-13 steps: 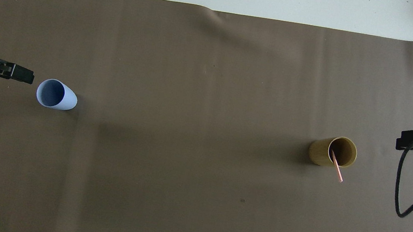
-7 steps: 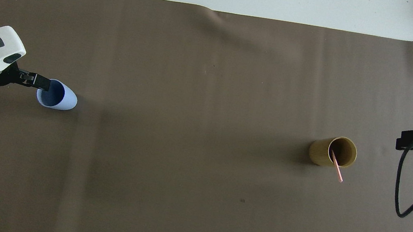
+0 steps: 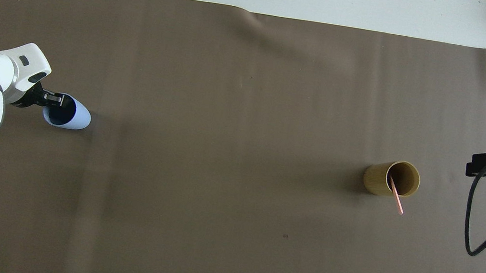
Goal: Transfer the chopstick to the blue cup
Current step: 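Reach the left gripper to the light blue cup and grasp its rim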
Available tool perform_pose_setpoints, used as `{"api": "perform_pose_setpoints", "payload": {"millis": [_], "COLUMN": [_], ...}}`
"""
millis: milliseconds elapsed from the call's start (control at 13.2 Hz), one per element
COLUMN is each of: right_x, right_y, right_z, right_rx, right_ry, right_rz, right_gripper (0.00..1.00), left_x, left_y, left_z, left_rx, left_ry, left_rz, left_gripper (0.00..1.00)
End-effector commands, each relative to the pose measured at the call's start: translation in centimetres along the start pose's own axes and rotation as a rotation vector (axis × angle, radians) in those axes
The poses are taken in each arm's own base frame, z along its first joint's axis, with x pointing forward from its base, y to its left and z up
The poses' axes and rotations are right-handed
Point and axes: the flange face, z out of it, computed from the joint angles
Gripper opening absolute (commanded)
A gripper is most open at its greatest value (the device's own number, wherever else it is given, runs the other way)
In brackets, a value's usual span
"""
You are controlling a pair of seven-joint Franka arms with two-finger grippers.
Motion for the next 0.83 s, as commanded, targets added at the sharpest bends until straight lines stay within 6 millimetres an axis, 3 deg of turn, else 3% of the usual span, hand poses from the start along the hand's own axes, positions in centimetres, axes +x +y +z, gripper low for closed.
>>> {"api": "perform_pose_setpoints", "payload": {"millis": [0, 152, 227, 758], "right_x": [-0.56, -0.56, -0.56, -0.56], "right_y": [0.46, 0.46, 0.46, 0.46], "right_z": [-0.11, -0.11, -0.11, -0.11], "right_rx": [0.014, 0.014, 0.014, 0.014], "right_ry": [0.01, 0.01, 0.01, 0.01], "right_rz": [-0.02, -0.02, -0.02, -0.02], "right_gripper": [1.0, 1.0, 1.0, 1.0], "left_x": [-0.57, -0.81, -0.98, -1.18], "left_y": [0.07, 0.57, 0.69, 1.05], "left_z": [0.25, 0.38, 0.51, 0.32], "left_rx": [-0.009, -0.016, -0.019, -0.025], "left_ry": [0.015, 0.002, -0.009, -0.052], "left_rz": [-0.018, -0.068, -0.071, -0.055], "left_gripper": [0.38, 0.05, 0.0, 0.0]}}
